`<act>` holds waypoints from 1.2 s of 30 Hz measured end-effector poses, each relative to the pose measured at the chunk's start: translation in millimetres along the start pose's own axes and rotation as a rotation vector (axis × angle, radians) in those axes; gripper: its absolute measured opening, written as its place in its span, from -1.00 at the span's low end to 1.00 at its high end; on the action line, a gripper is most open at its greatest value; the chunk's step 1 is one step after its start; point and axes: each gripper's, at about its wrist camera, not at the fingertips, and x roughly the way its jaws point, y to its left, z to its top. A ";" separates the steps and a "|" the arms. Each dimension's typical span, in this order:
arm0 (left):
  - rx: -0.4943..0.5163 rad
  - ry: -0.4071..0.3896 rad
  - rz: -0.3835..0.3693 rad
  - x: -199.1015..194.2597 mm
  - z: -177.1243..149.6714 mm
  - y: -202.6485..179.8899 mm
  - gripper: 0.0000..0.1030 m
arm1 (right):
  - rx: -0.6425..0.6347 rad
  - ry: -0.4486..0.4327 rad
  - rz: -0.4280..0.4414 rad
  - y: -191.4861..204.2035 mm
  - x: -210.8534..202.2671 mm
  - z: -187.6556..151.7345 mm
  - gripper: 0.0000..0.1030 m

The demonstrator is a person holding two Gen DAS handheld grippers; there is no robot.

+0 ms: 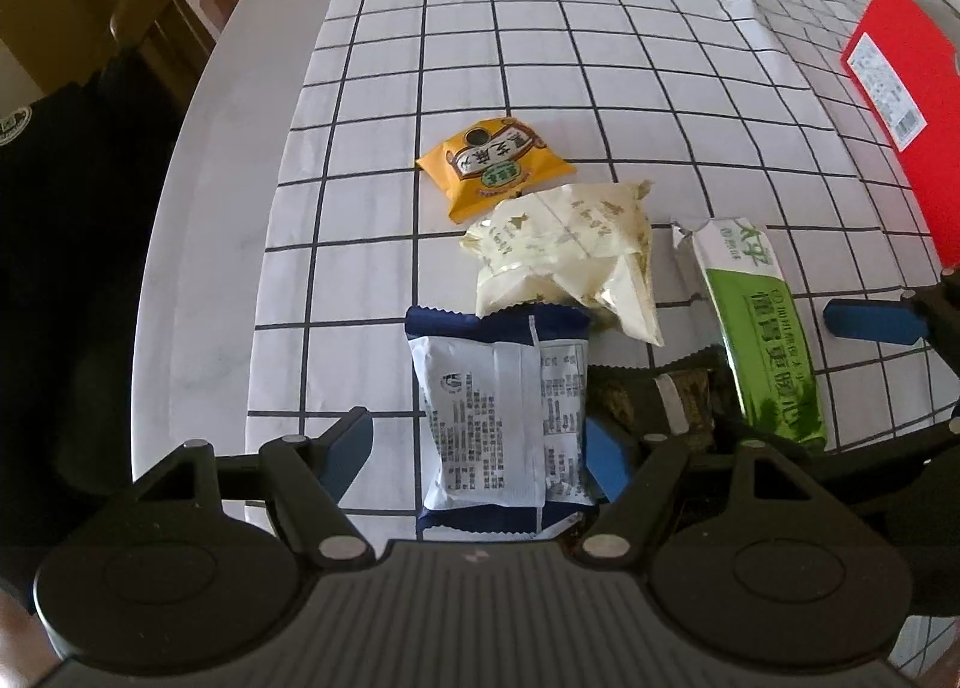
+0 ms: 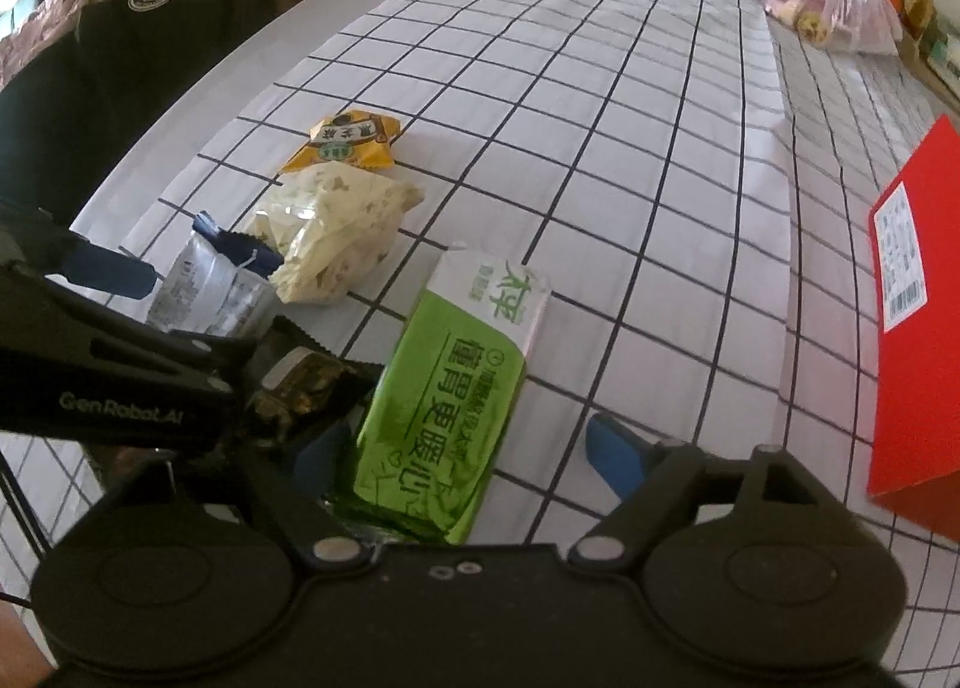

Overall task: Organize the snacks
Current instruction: 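Grasp the green packet with the right gripper while the left grasps white-blue pastry, then carry the green packet and white-blue pastry over the box with both grippers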

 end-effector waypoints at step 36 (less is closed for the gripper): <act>-0.146 -0.100 -0.070 -72.2 -9.2 23.8 -0.13 | 0.265 -0.164 0.050 -70.0 -94.1 -33.8 -0.20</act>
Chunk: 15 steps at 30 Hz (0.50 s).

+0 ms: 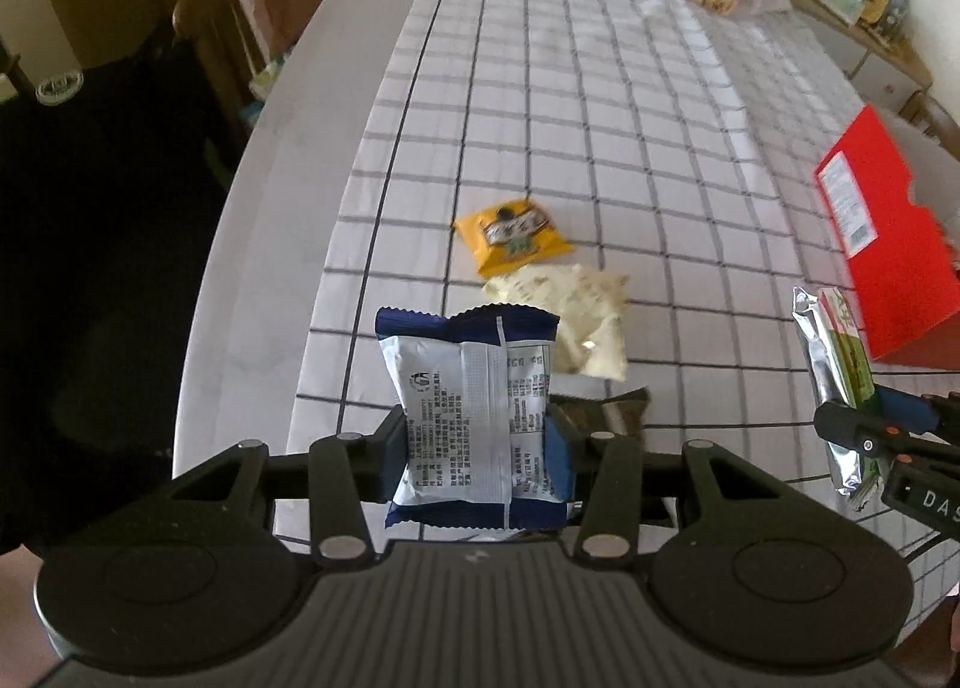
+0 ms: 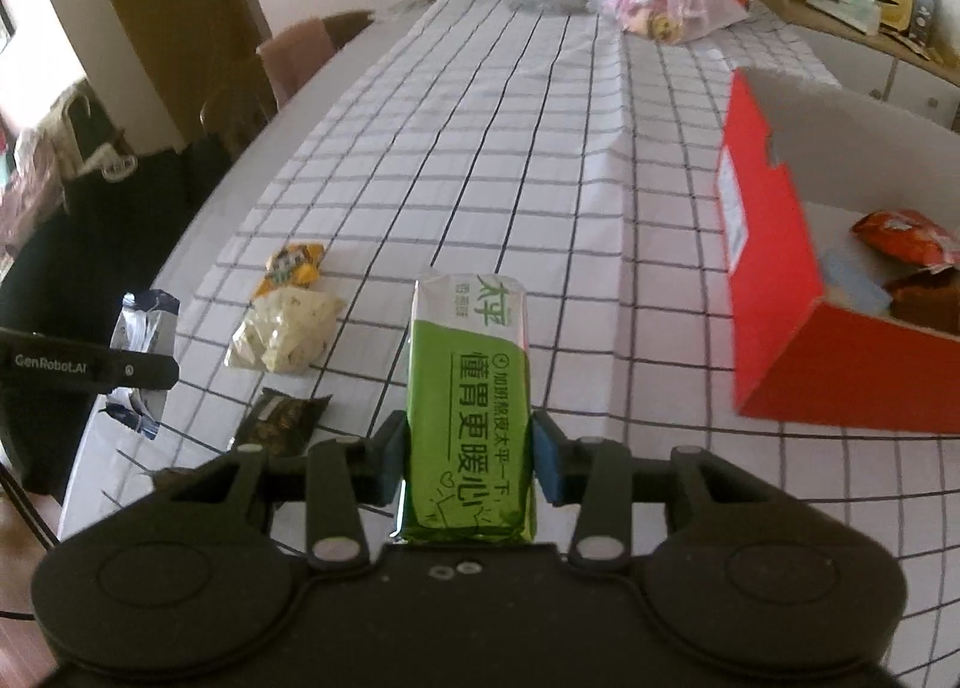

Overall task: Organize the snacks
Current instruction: 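Carry the green packet and white-blue pastry over the box with both grippers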

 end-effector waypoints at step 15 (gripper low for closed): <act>0.120 -0.125 -0.083 -59.3 14.9 -78.9 -0.13 | 0.057 -0.137 -0.048 -52.1 -89.3 10.8 -0.20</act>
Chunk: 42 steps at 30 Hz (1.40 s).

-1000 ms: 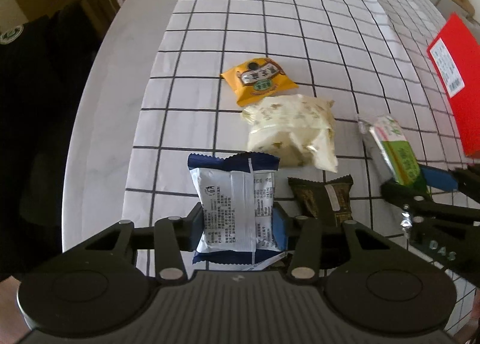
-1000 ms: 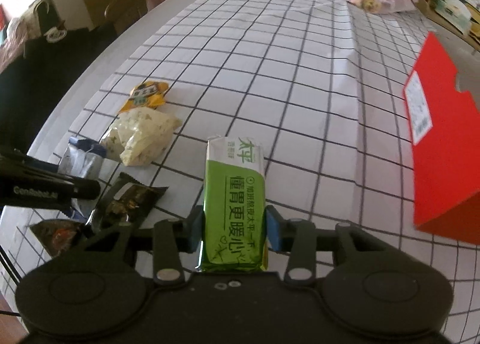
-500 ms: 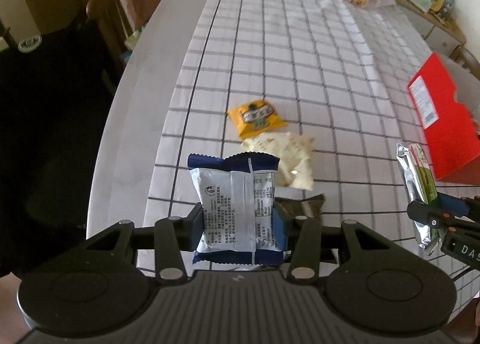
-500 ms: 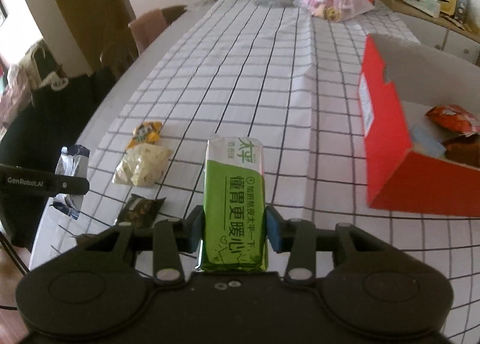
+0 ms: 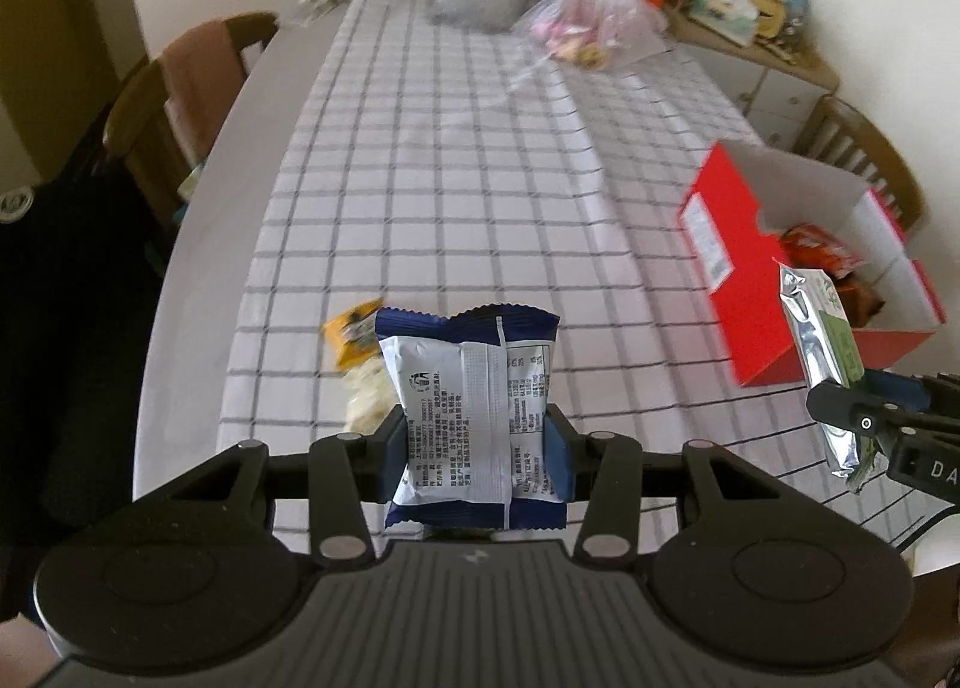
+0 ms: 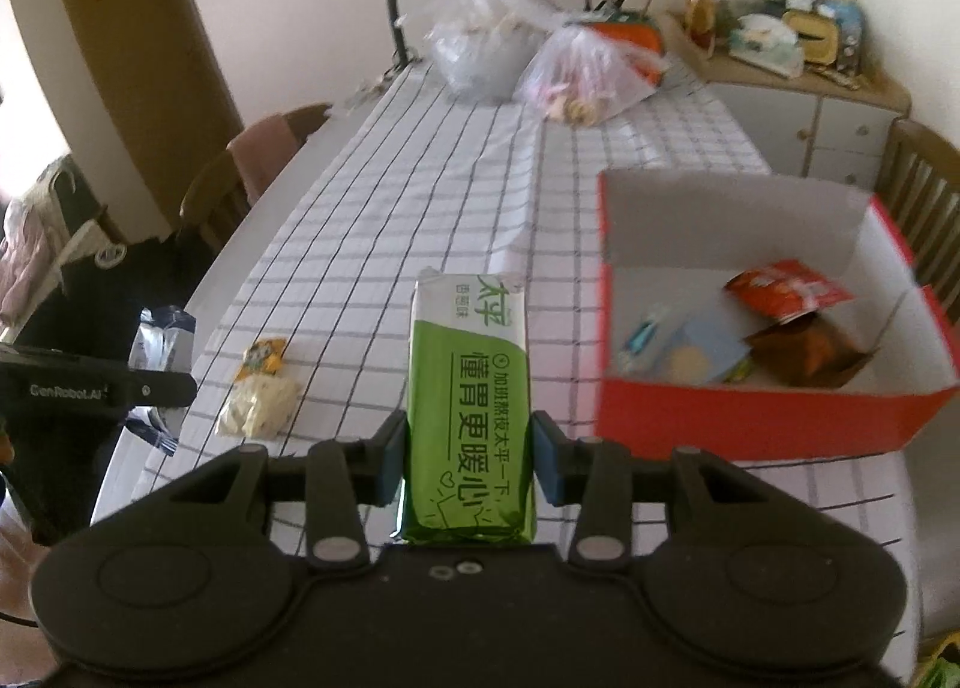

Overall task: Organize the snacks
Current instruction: 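Carry the green packet and white-blue pastry over the box with both grippers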

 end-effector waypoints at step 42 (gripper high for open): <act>0.256 0.070 -0.085 97.9 94.3 -280.1 -0.13 | 0.086 -0.001 -0.176 -226.3 15.4 46.3 -0.20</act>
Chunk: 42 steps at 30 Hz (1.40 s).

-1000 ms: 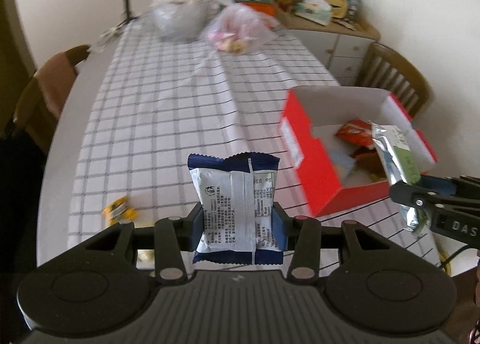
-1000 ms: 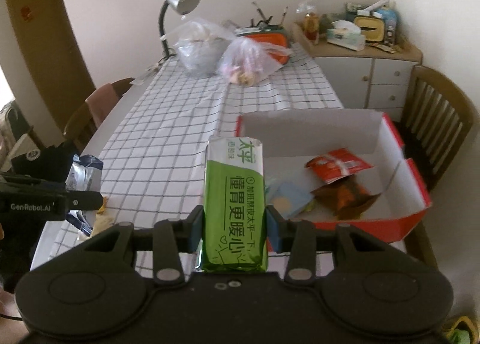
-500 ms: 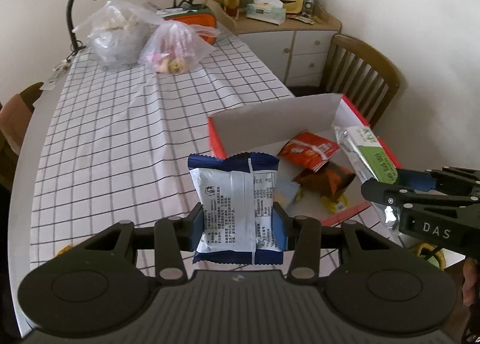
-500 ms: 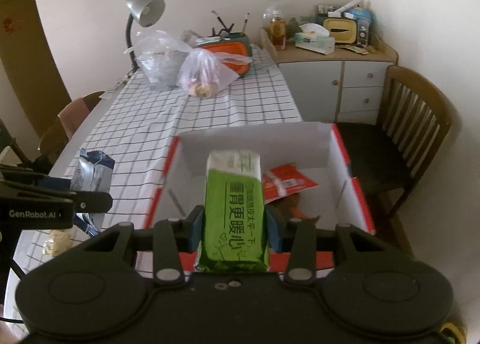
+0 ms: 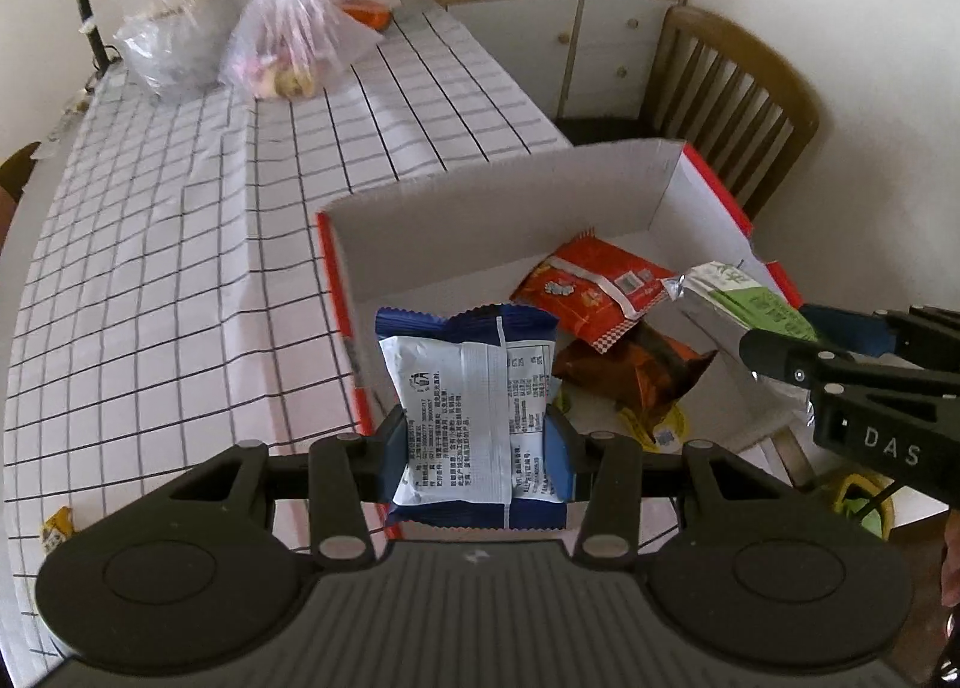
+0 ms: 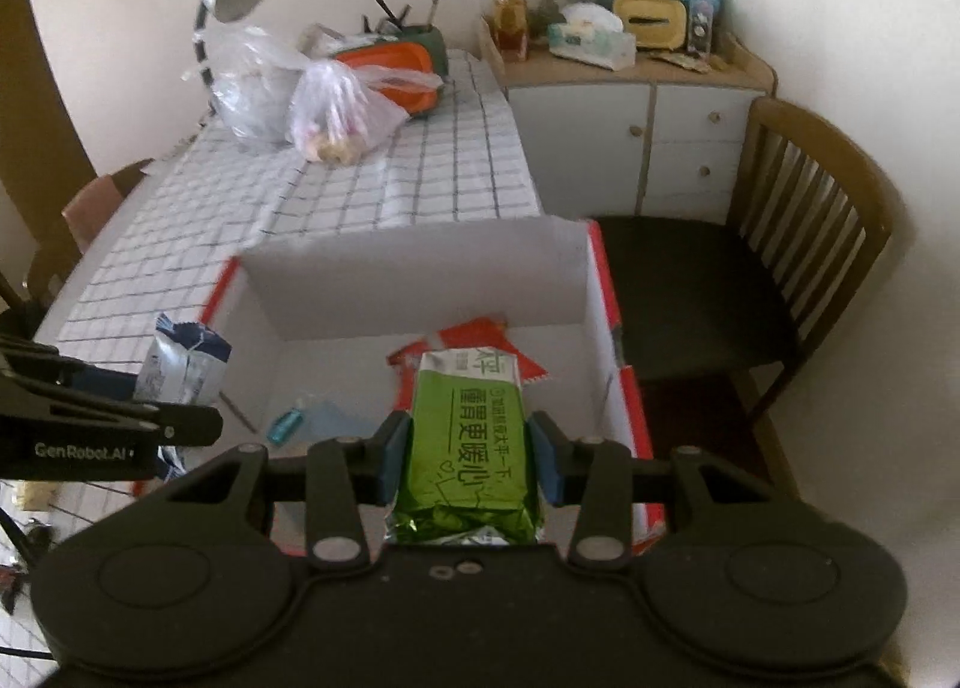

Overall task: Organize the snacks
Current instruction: 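Carry the green packet and white-blue pastry over the box with both grippers, then open the left gripper over the box while the right releases the green packet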

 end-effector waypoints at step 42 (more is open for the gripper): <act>-0.019 0.202 0.103 102.3 37.0 -14.5 -0.08 | -0.028 0.052 0.053 -11.3 60.5 13.4 0.25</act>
